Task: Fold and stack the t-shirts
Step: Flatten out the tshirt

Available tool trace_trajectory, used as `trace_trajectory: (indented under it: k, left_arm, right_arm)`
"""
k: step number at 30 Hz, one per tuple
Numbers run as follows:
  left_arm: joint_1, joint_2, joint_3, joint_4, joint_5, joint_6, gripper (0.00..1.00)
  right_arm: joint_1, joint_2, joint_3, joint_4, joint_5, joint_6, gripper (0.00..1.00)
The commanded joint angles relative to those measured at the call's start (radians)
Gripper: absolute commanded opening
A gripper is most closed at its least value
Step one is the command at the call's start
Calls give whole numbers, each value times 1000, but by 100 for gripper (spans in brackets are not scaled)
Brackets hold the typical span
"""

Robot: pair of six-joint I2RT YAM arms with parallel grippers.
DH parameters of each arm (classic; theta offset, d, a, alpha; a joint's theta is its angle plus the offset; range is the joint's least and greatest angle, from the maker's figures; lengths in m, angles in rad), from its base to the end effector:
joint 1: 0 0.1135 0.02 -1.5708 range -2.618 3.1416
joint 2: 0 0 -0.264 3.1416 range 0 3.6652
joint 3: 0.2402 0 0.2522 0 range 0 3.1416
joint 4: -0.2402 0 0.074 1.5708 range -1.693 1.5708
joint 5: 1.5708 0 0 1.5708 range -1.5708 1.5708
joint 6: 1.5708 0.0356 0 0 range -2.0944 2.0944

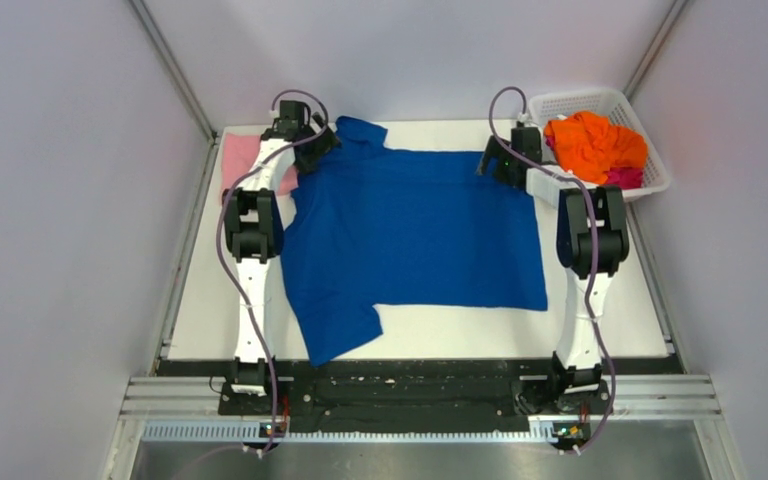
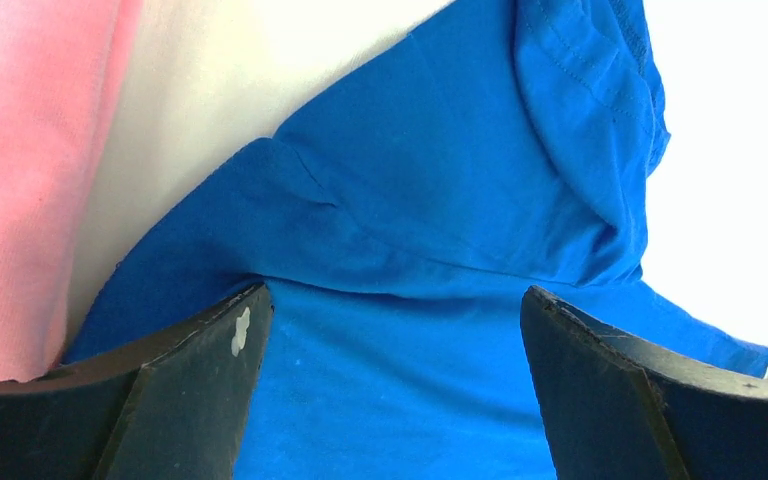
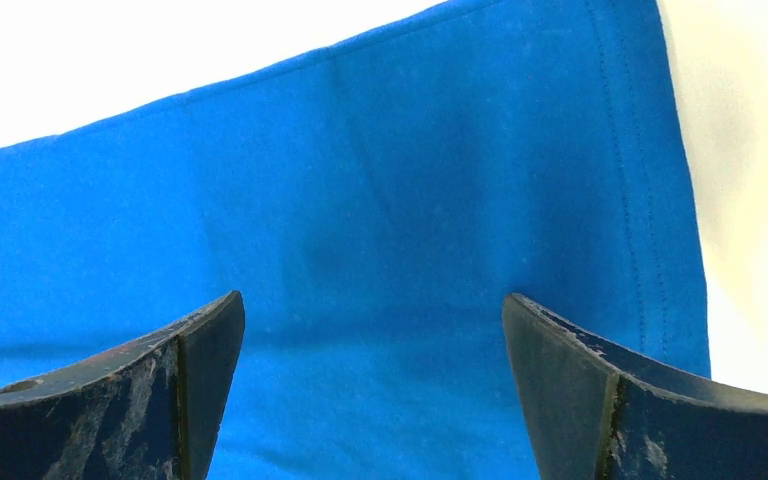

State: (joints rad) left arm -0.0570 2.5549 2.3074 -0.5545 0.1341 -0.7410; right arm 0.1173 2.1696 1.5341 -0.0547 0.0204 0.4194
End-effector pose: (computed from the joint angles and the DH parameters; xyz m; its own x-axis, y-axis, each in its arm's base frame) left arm 0.5668 -0.0371 0.1793 -0.6302 -0.6341 -0.4481 -0.3742 0.7537 -0.5402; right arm 0.4828 0.0562 0.1647 -0.6188 0.3370 -0.7096 0.1649 0.9389 0.3021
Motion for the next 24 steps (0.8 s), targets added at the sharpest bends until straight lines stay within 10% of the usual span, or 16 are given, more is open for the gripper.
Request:
trace_trajectory:
  k: [1, 10, 24]
  left_arm:
    - [-3, -104, 3, -45, -2, 65, 99]
    - [-160, -785, -691, -78, -248, 125, 99]
    - [-563, -1583, -1574, -384, -393, -265, 92]
  right_arm:
    - [18, -104, -18, -109, 30, -36, 99]
    - [23, -663, -475, -104, 70, 92, 99]
    - [25, -1189, -881, -177, 77, 218, 99]
